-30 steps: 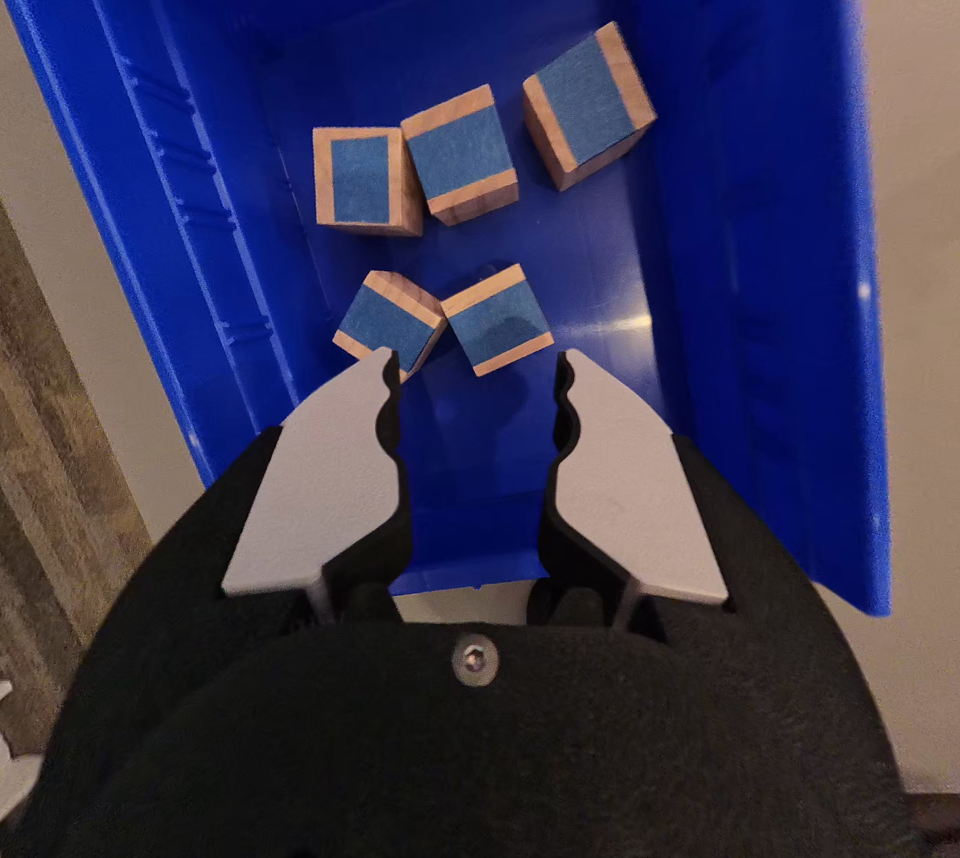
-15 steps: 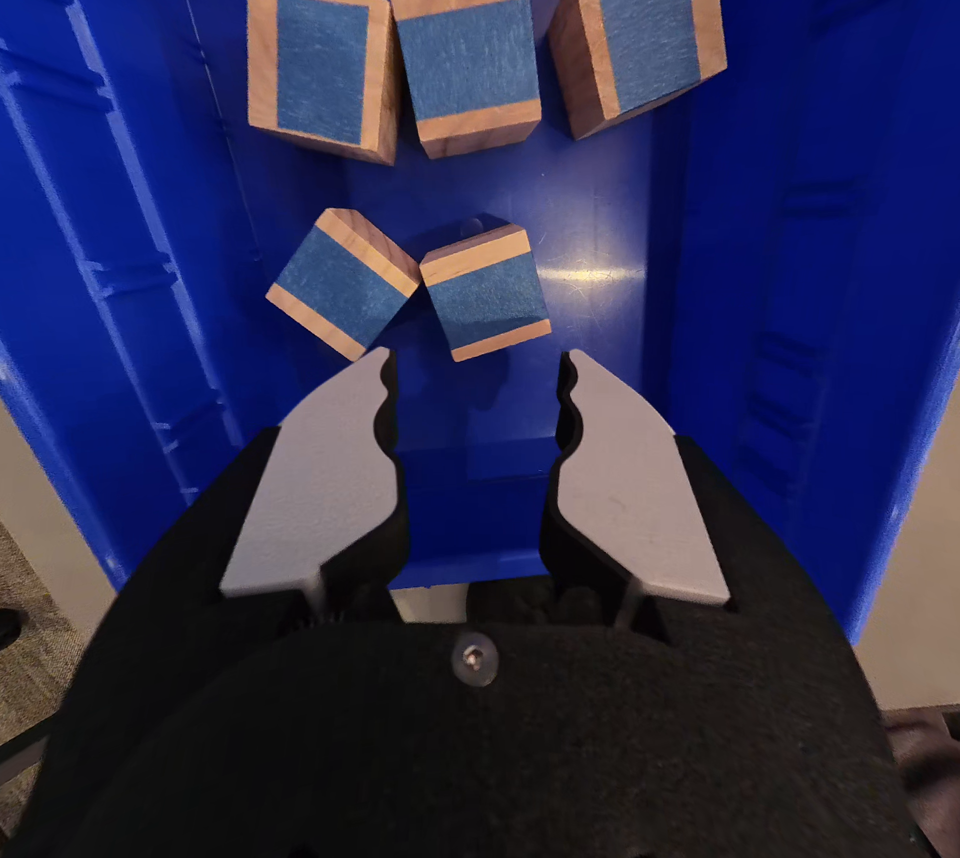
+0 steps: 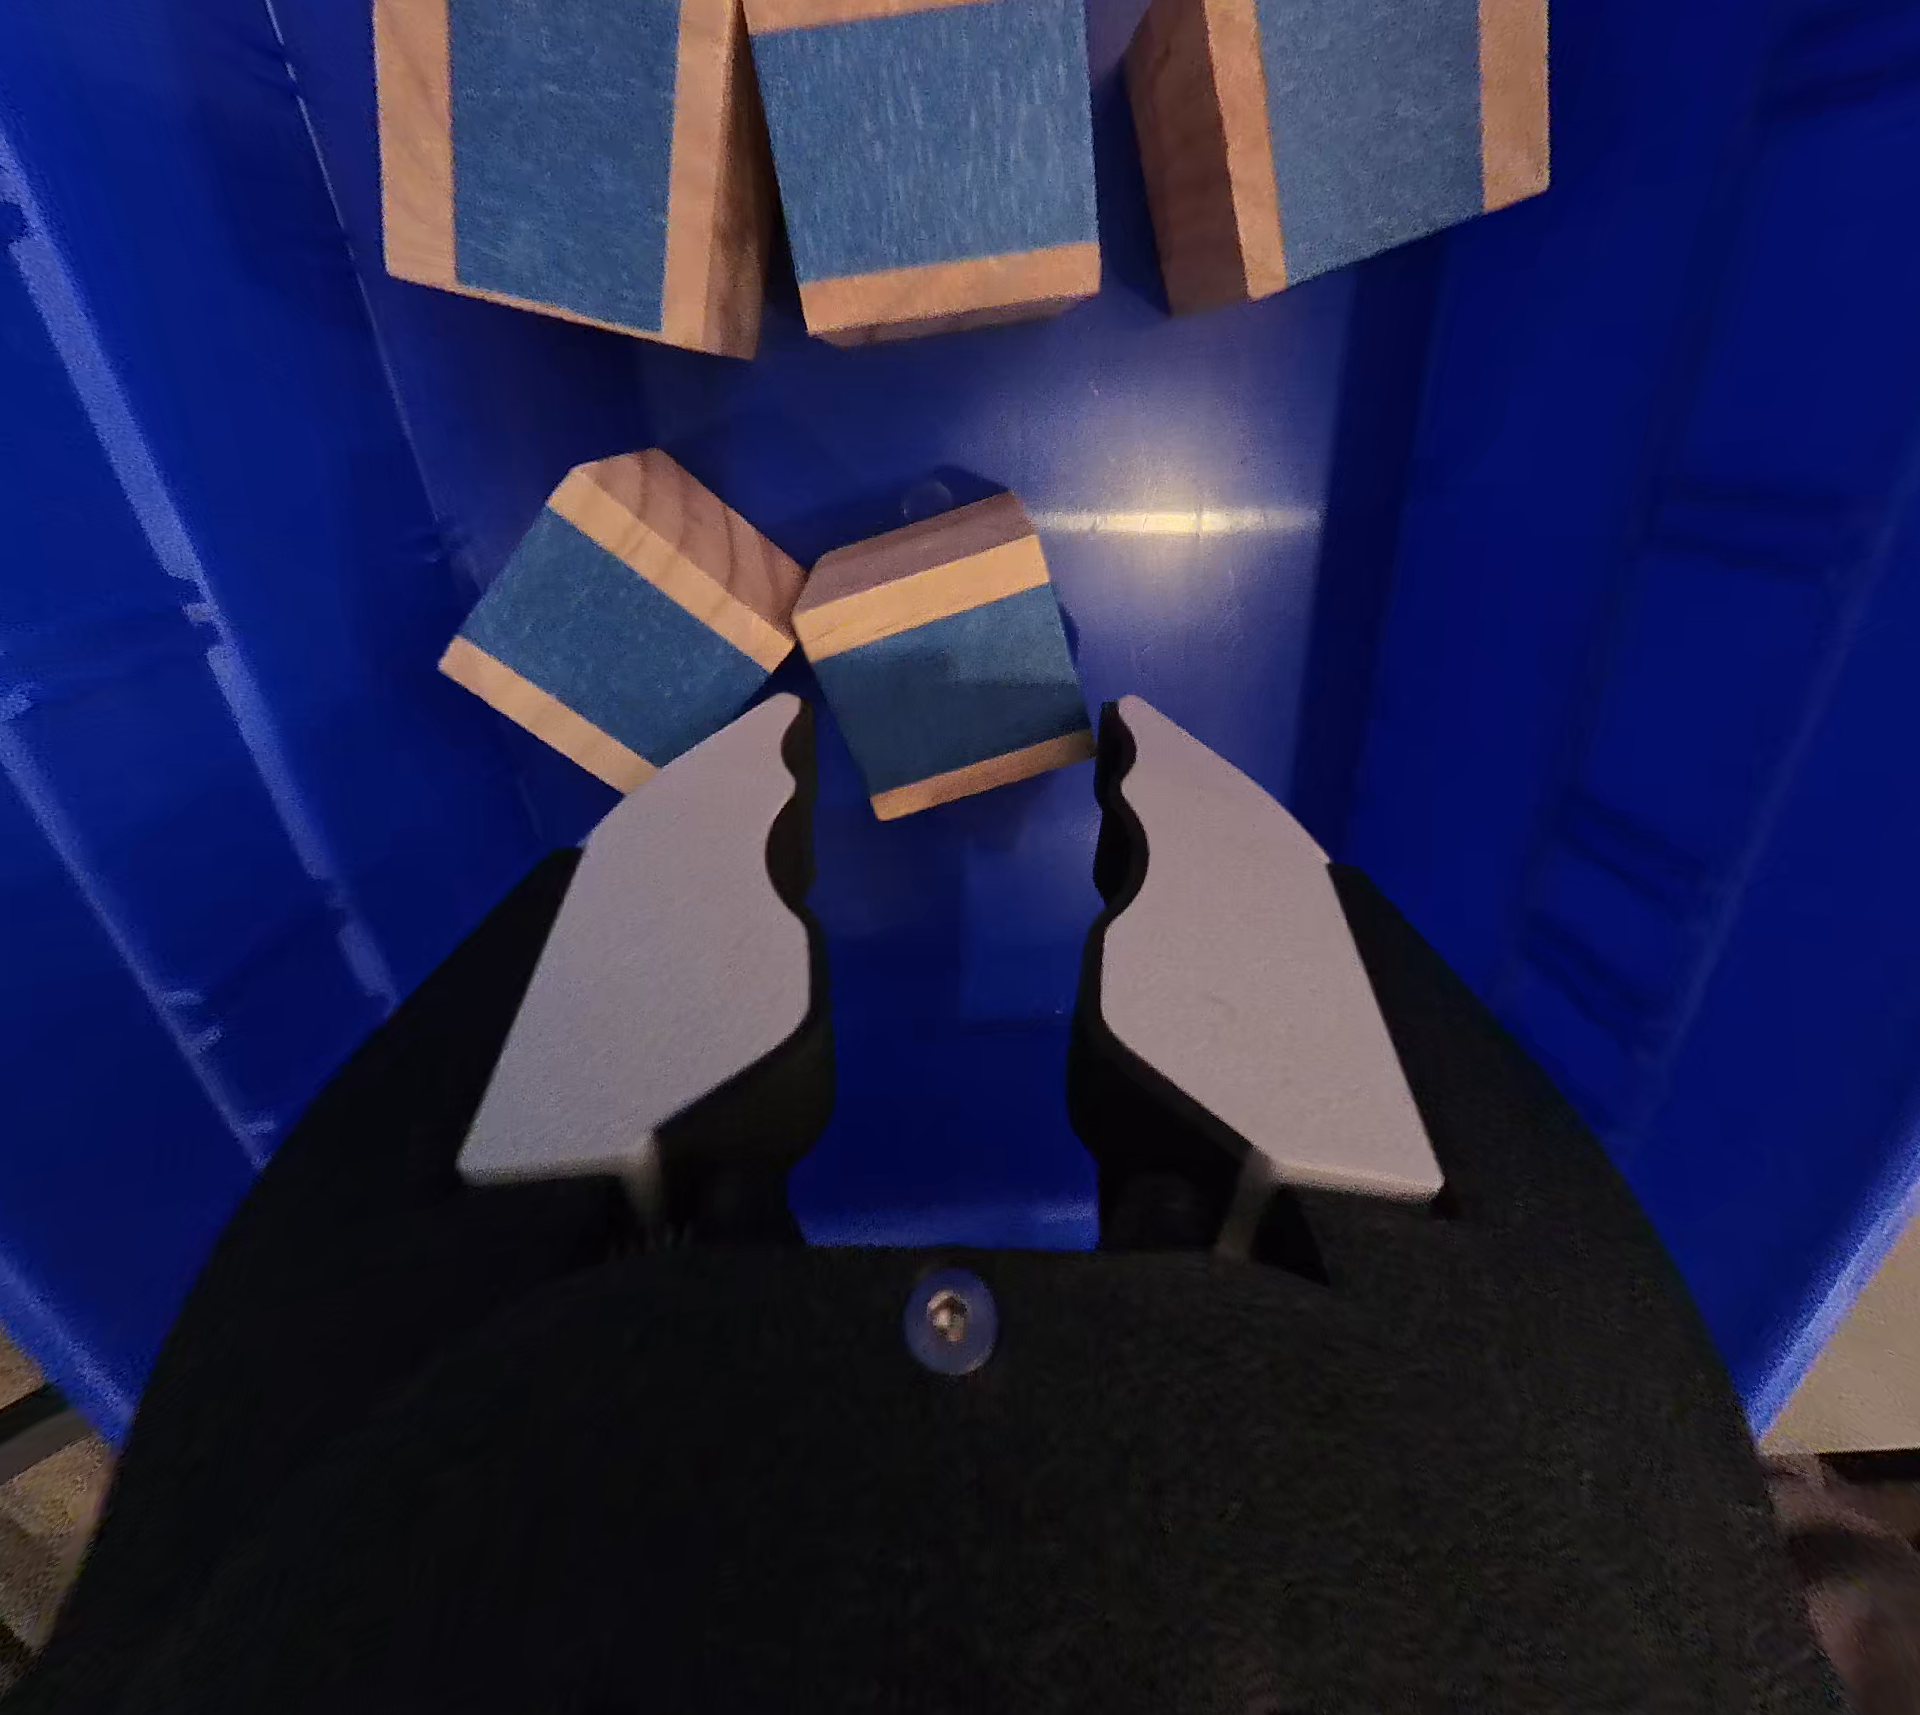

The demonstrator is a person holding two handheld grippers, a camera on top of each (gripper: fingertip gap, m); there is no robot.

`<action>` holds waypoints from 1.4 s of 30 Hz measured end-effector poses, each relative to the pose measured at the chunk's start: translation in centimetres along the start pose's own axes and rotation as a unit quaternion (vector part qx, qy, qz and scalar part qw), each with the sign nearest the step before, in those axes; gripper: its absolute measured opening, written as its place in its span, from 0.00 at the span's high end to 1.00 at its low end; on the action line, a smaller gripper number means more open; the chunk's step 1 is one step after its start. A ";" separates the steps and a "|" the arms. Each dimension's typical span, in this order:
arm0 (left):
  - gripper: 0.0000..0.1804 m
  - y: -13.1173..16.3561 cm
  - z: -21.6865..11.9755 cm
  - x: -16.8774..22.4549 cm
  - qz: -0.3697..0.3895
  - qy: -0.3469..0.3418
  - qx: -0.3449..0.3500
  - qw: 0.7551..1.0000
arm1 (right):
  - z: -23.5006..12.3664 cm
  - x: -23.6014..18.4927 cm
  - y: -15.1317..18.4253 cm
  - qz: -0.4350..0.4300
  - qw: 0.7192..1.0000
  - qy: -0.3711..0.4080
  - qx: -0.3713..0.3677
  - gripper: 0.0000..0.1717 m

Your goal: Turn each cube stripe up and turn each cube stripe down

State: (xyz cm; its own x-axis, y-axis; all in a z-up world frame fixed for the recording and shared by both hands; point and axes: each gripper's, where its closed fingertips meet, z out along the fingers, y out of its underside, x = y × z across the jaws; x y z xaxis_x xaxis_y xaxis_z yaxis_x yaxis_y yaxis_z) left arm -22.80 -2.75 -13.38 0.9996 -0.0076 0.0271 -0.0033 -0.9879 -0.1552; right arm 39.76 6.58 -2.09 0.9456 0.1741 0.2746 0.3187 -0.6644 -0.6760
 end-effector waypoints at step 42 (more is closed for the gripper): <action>0.74 3.9 -22.6 24.1 0.275 0.606 0.200 0.719 | -22.1 -35.6 -8.0 -0.217 0.751 -0.276 0.559 0.52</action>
State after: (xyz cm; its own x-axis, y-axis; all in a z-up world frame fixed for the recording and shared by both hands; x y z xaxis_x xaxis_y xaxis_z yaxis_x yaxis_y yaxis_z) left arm 0.64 -10.24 9.01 0.0916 -0.7493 0.6558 -0.1386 -0.6618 -0.7368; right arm 2.16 -10.33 8.65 0.5219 0.6777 0.5180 0.1683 0.5135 -0.8414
